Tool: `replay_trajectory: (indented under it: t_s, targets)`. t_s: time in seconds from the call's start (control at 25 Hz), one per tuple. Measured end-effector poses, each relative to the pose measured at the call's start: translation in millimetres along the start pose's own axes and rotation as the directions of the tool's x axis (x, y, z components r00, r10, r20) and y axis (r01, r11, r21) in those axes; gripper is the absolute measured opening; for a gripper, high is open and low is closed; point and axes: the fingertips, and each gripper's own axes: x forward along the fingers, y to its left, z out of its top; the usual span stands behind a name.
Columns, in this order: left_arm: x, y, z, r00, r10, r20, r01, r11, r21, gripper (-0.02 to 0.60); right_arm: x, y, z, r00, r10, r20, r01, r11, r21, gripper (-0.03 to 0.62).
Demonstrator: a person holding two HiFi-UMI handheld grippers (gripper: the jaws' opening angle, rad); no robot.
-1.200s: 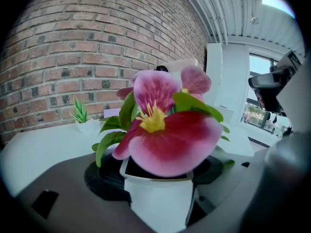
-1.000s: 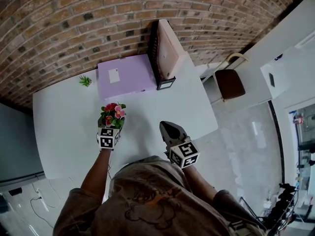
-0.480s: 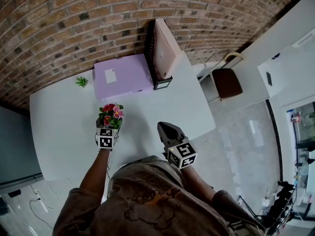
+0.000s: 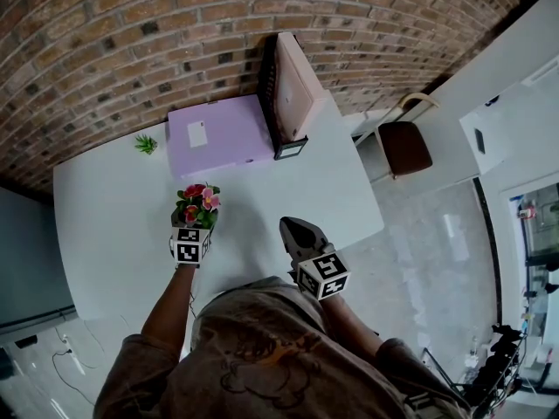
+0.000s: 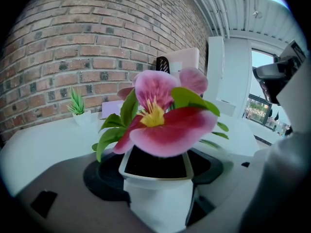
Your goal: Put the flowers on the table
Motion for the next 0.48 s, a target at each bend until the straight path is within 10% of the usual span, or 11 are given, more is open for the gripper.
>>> replay_trajectory:
  t_s: [0.48]
  targets:
    - [-2.5, 0.0, -2.9, 0.999, 0.041, -0.015, -0.041, 0.999, -0.021, 0.367, 3.4, -2.7, -0.8, 1.0, 0.016, -0.005, -0.016, 1.0, 0.011, 0.003]
